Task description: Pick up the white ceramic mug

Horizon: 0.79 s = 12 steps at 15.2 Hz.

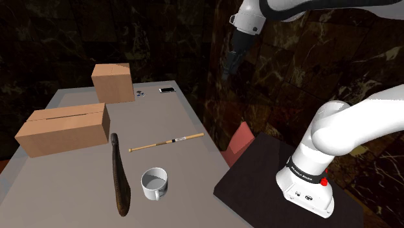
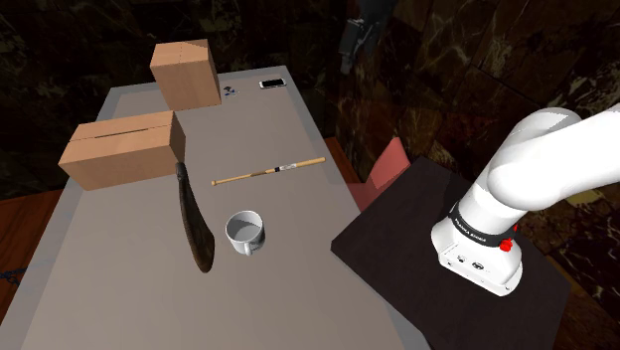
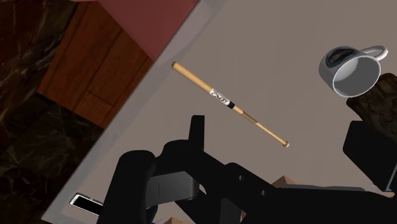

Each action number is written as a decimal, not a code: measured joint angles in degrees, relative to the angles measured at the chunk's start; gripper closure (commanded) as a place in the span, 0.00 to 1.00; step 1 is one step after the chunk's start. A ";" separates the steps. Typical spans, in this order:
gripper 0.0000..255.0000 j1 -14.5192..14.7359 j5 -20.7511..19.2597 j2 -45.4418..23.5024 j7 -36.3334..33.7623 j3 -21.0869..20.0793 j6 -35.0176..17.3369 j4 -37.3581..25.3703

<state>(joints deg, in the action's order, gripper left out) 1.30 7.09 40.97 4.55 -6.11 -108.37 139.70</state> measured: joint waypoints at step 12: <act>0.00 3.23 3.54 -15.04 -8.81 -10.78 -20.58 5.86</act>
<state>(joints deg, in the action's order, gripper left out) 4.52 10.63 25.93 -4.26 -16.88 -128.95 145.57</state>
